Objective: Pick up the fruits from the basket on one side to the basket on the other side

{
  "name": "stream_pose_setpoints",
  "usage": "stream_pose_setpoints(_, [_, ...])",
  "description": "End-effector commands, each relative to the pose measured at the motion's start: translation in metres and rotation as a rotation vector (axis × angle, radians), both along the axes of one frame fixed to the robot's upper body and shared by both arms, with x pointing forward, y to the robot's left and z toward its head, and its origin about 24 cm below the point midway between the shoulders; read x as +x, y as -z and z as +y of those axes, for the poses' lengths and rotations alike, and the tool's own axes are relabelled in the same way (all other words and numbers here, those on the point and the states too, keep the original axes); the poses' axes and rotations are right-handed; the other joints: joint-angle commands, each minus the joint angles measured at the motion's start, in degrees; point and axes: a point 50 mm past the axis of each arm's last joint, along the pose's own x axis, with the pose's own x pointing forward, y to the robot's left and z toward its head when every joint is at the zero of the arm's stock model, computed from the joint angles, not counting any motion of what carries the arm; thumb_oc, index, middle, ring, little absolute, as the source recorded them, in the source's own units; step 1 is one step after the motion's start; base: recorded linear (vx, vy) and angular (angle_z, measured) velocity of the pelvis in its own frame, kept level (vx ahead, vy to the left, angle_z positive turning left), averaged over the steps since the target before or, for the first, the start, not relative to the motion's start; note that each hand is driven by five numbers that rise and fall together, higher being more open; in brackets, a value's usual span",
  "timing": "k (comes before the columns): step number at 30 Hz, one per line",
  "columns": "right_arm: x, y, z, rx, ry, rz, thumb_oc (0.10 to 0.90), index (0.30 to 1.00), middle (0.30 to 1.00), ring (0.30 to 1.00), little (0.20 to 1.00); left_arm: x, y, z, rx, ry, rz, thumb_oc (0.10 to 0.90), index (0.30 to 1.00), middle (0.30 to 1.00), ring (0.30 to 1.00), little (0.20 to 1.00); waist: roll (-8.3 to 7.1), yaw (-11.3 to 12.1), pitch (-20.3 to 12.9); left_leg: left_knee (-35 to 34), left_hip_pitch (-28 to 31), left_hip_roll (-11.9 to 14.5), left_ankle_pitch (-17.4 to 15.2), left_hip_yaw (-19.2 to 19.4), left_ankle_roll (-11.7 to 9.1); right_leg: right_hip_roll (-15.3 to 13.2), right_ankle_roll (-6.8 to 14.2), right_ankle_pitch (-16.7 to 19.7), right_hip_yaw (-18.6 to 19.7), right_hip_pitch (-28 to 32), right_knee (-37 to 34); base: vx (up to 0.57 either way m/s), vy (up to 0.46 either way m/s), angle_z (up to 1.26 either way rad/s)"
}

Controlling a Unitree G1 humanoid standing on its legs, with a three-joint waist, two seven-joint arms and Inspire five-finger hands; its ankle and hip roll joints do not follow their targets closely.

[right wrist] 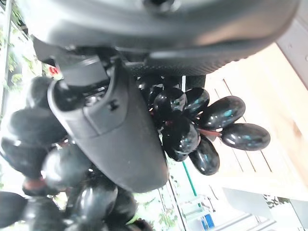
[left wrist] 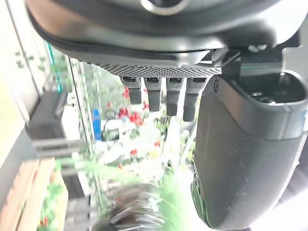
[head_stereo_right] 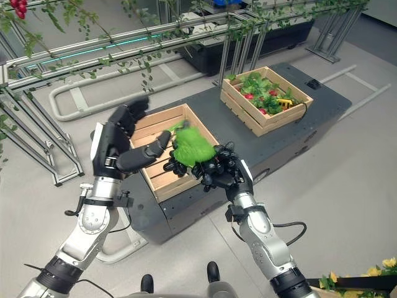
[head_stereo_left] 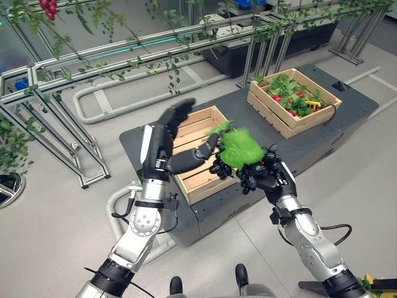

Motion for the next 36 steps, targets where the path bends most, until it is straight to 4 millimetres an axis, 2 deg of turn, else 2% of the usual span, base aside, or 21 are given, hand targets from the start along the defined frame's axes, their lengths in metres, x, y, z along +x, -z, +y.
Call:
stream_pose_setpoints(1, [0.012, -0.075, -0.008, 0.197, 0.021, -0.431, 0.400, 0.300, 0.300, 0.300, 0.300, 0.000, -0.032, 0.015, 0.023, -0.128, -0.216, 0.800, 0.900, 0.900, 0.900, 0.900, 1.16, 0.0, -2.1, 3.5, -2.6, -1.7, -0.5, 3.3, 2.4, 1.5, -2.4, -0.1, -3.0, 3.7, -0.3, -0.13, 0.276, -1.11])
stream_pose_setpoints(4, [0.011, -0.078, -0.008, 0.224, 0.034, -0.468, 0.400, 0.300, 0.300, 0.300, 0.300, 0.001, -0.030, 0.023, 0.063, -0.179, -0.215, 0.800, 0.900, 0.900, 0.900, 0.900, 1.20, 0.0, -1.6, 3.7, -2.1, -3.4, -1.0, 3.3, 3.4, 0.4, -1.2, 1.1, -2.5, 3.3, -0.2, -0.13, 0.265, -0.53])
stream_pose_setpoints(6, [0.010, -0.079, -0.009, 0.250, 0.048, -0.484, 0.400, 0.300, 0.300, 0.300, 0.300, 0.001, -0.032, 0.028, 0.129, -0.235, -0.234, 0.800, 0.900, 0.900, 0.900, 0.900, 1.26, -0.1, -1.0, 4.1, -1.9, -5.0, -1.6, 4.2, 4.1, -0.4, 0.0, 2.6, -1.3, 0.9, 1.2, -0.20, 0.359, -0.25])
stream_pose_setpoints(8, [0.010, -0.078, -0.010, 0.289, 0.056, -0.486, 0.400, 0.300, 0.300, 0.300, 0.300, 0.001, -0.035, 0.030, 0.142, -0.227, -0.233, 0.800, 0.900, 0.900, 0.900, 0.900, 1.28, -0.3, -0.4, 4.1, -0.9, -6.2, -2.4, 5.2, 4.3, -2.3, 0.7, 6.1, -2.3, -0.9, 0.3, -0.12, 0.281, -0.31])
stream_pose_setpoints(10, [0.009, -0.078, -0.010, 0.311, 0.054, -0.484, 0.400, 0.300, 0.300, 0.300, 0.300, 0.002, -0.036, 0.032, 0.126, -0.210, -0.226, 0.800, 0.900, 0.900, 0.900, 0.900, 1.42, -0.4, -0.1, 4.1, -0.4, -6.3, -2.7, 6.3, 4.2, -3.0, 0.9, 7.3, -3.2, -2.0, -0.3, -0.09, 0.178, -0.42])
stream_pose_setpoints(11, [0.009, -0.078, -0.012, 0.321, 0.064, -0.492, 0.400, 0.300, 0.300, 0.300, 0.300, 0.003, -0.037, 0.032, 0.097, -0.160, -0.216, 0.800, 0.900, 0.900, 0.900, 0.900, 1.71, -0.3, 0.2, 4.2, -0.1, -6.1, -2.8, 7.8, 4.1, -3.4, 0.8, 7.5, -5.7, -2.8, 0.2, -0.12, 0.185, -0.46])
stream_pose_setpoints(12, [0.009, -0.078, -0.012, 0.325, 0.063, -0.493, 0.400, 0.300, 0.300, 0.300, 0.300, 0.003, -0.038, 0.032, 0.095, -0.154, -0.215, 0.800, 0.900, 0.900, 0.900, 0.900, 1.77, -0.3, 0.3, 4.1, 0.0, -6.1, -2.8, 8.1, 4.1, -3.4, 0.8, 7.4, -6.3, -2.8, 0.5, -0.14, 0.158, -0.47])
stream_pose_setpoints(15, [0.009, -0.079, -0.010, 0.341, 0.055, -0.493, 0.400, 0.300, 0.300, 0.300, 0.300, 0.003, -0.040, 0.026, 0.023, -0.056, -0.202, 0.800, 0.900, 0.900, 0.900, 0.900, 2.54, 0.0, 0.4, 2.7, 0.8, -5.4, -2.6, 11.3, 4.8, -3.1, 0.3, 5.7, -11.0, -2.9, 6.0, -0.15, 0.119, -0.80])
stream_pose_setpoints(16, [0.009, -0.080, -0.009, 0.348, 0.050, -0.504, 0.400, 0.300, 0.300, 0.300, 0.300, 0.003, -0.040, 0.021, -0.010, -0.004, -0.198, 0.800, 0.900, 0.900, 0.900, 0.900, 2.99, 0.0, 0.1, 1.7, 0.6, -4.8, -1.8, 13.0, 5.1, -2.5, -0.2, 3.8, -12.9, -2.8, 9.9, -0.17, 0.078, -0.65])
stream_pose_setpoints(18, [0.008, -0.082, -0.008, 0.351, 0.040, -0.513, 0.400, 0.300, 0.300, 0.300, 0.300, 0.003, -0.040, 0.016, -0.026, 0.032, -0.194, 0.800, 0.900, 0.900, 0.900, 0.900, 3.30, 0.2, -0.2, 1.1, 0.4, -4.4, -1.3, 14.3, 5.4, -2.4, -0.5, 2.1, -14.6, -2.4, 11.7, -0.15, 0.047, -0.84])
stream_pose_setpoints(21, [0.010, -0.085, -0.002, 0.345, 0.019, -0.534, 0.400, 0.300, 0.300, 0.300, 0.300, 0.005, -0.042, 0.005, -0.037, 0.101, -0.191, 0.800, 0.900, 0.900, 0.900, 0.900, 3.33, 1.1, -0.9, 0.5, -0.8, -3.6, -0.7, 17.6, 5.8, -3.6, -0.7, -1.7, -20.2, 0.4, 15.6, -0.16, -0.003, -0.93])
stream_pose_setpoints(23, [0.012, -0.087, 0.000, 0.345, 0.006, -0.539, 0.400, 0.300, 0.300, 0.300, 0.300, 0.007, -0.043, 0.003, -0.040, 0.109, -0.189, 0.800, 0.900, 0.900, 0.900, 0.900, 3.29, 1.5, -1.2, 0.5, -1.1, -3.2, -0.5, 18.8, 5.7, -3.9, -0.8, -2.4, -21.6, 1.4, 15.0, -0.12, -0.071, -0.85])
stream_pose_setpoints(24, [0.013, -0.088, 0.008, 0.341, -0.036, -0.541, 0.400, 0.300, 0.300, 0.300, 0.300, 0.010, -0.043, 0.000, -0.050, 0.111, -0.179, 0.800, 0.900, 0.900, 0.900, 0.900, 2.80, 2.6, -2.0, 0.5, -1.9, -2.5, -0.3, 21.7, 5.2, -5.6, -0.5, -3.7, -26.2, 4.6, 14.5, -0.12, -0.118, -0.93])
stream_pose_setpoints(27, [0.013, -0.088, 0.015, 0.330, -0.077, -0.539, 0.400, 0.300, 0.300, 0.300, 0.300, 0.010, -0.043, -0.001, -0.059, 0.107, -0.180, 0.800, 0.900, 0.900, 0.900, 0.900, 2.09, 3.8, -2.7, 0.5, -2.3, -1.7, 0.0, 24.6, 4.6, -6.9, 0.0, -5.2, -30.2, 8.1, 13.0, -0.12, -0.176, -1.18])
stream_pose_setpoints(29, [0.011, -0.089, 0.019, 0.320, -0.095, -0.540, 0.400, 0.300, 0.300, 0.300, 0.300, 0.009, -0.043, 0.001, -0.075, 0.109, -0.178, 0.800, 0.900, 0.900, 0.900, 0.900, 1.53, 4.3, -3.5, 0.5, -3.0, -0.6, 0.6, 26.6, 4.0, -6.3, 0.0, -6.7, -32.1, 10.5, 10.6, -0.14, -0.317, -1.52])
stream_pose_setpoints(31, [0.008, -0.089, 0.019, 0.311, -0.114, -0.540, 0.400, 0.300, 0.300, 0.300, 0.300, 0.007, -0.040, 0.004, -0.104, 0.110, -0.171, 0.800, 0.900, 0.900, 0.900, 0.900, 0.86, 4.3, -4.1, 0.5, -3.5, 0.4, 1.3, 27.7, 3.1, -5.3, 0.1, -5.9, -32.3, 11.5, 4.9, -0.15, -0.356, -1.21])
stream_pose_setpoints(33, [0.006, -0.089, 0.019, 0.299, -0.121, -0.543, 0.400, 0.300, 0.300, 0.300, 0.300, 0.007, -0.038, 0.002, -0.124, 0.121, -0.173, 0.800, 0.900, 0.900, 0.900, 0.900, 0.29, 3.2, -4.0, 0.5, -4.6, 1.5, 2.3, 28.1, 1.7, -2.9, -0.2, -5.0, -29.9, 11.0, 1.7, -0.16, -0.346, -0.98])
stream_pose_setpoints(36, [0.007, -0.087, 0.010, 0.275, -0.123, -0.528, 0.400, 0.300, 0.300, 0.300, 0.300, 0.006, -0.036, -0.001, -0.154, 0.142, -0.187, 0.800, 0.900, 0.900, 0.900, 0.900, -0.07, 1.3, -3.2, 0.5, -6.4, 4.1, 4.9, 28.4, -0.3, 0.1, -1.8, -4.0, -27.2, 9.5, -0.3, -0.18, -0.357, -0.38])
